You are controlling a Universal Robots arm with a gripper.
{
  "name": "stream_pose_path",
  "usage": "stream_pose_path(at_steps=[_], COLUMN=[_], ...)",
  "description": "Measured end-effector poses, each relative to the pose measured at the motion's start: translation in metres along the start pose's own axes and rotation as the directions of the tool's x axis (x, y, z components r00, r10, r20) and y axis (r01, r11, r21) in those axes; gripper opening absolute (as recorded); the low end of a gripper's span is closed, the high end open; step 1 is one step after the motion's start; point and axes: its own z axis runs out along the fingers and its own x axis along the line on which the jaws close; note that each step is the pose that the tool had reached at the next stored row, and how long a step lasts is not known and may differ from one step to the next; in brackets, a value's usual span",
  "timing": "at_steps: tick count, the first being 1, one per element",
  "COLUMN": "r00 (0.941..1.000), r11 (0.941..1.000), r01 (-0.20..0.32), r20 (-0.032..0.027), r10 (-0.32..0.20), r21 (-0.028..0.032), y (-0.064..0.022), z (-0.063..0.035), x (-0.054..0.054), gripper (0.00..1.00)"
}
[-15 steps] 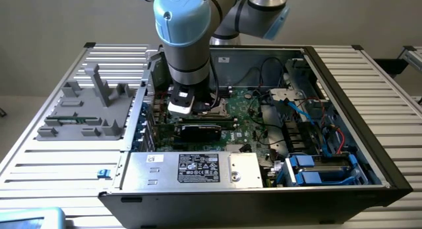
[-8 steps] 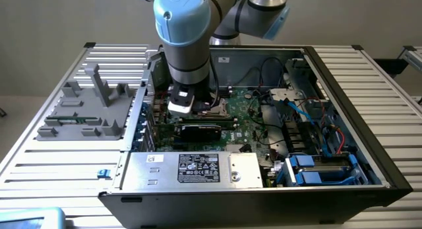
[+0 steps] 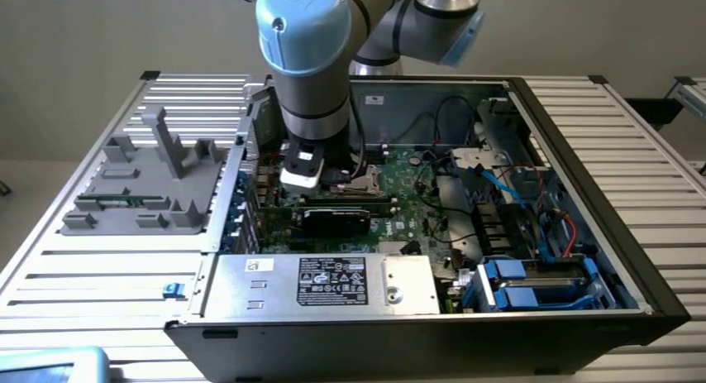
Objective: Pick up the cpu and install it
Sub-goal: 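Install the second cpu locking lever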
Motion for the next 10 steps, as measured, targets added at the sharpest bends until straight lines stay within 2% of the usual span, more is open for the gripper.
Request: stream_pose_path(at_steps=[10], r00=[1.0], r11=[1.0], r01=[0.0], r20=[0.0003], r10=[0.0], r21=[-0.0003], y=[-0.0011], z=[0.0006], x=[0.0001], gripper=[0.11])
